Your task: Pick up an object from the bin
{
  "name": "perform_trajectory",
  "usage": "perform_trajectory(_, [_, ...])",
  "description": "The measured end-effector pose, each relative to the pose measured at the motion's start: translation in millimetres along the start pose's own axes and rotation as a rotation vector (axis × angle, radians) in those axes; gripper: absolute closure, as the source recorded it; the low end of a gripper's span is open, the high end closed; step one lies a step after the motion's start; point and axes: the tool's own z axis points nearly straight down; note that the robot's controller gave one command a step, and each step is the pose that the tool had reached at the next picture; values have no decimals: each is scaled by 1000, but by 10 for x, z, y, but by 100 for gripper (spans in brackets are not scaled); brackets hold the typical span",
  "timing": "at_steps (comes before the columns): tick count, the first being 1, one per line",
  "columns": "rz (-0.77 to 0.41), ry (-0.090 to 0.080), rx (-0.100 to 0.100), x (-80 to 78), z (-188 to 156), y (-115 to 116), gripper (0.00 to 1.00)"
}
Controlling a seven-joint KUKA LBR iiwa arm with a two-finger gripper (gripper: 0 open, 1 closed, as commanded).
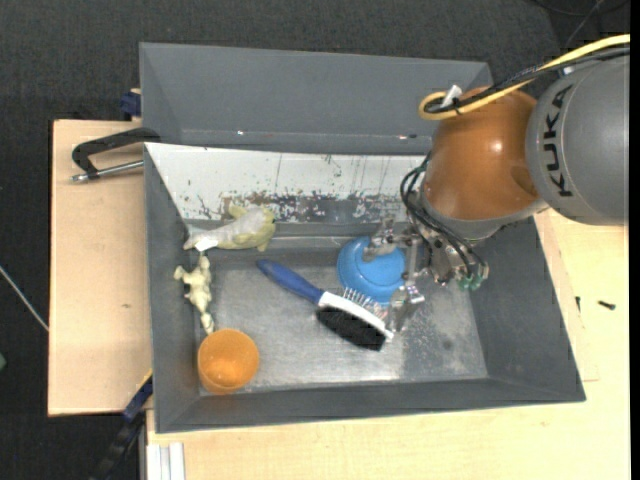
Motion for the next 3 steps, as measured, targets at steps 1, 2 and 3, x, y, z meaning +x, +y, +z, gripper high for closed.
perform_trajectory(1, [-127, -2, 1, 137, 717, 215, 0])
perform_trajectory(2, [-126, -11, 4, 110, 677, 203, 100])
perform_trajectory(3, [-162, -21, 6, 43, -735, 303, 100])
